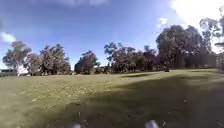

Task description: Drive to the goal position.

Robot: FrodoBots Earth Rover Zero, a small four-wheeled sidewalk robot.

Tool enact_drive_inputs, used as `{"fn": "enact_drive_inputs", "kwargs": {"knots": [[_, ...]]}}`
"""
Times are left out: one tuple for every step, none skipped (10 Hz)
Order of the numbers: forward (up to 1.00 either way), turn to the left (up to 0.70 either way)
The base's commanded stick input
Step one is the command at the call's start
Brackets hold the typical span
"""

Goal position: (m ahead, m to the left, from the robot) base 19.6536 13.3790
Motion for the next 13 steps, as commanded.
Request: {"fn": "enact_drive_inputs", "kwargs": {"knots": [[0.70, 0.00], [0.70, 0.00], [0.70, 0.00], [0.70, 0.00], [0.70, 0.00], [0.70, 0.00], [0.70, 0.00], [0.70, 0.00], [0.70, 0.00], [0.70, 0.00], [0.70, 0.00], [0.70, -0.01], [0.70, -0.01]]}}
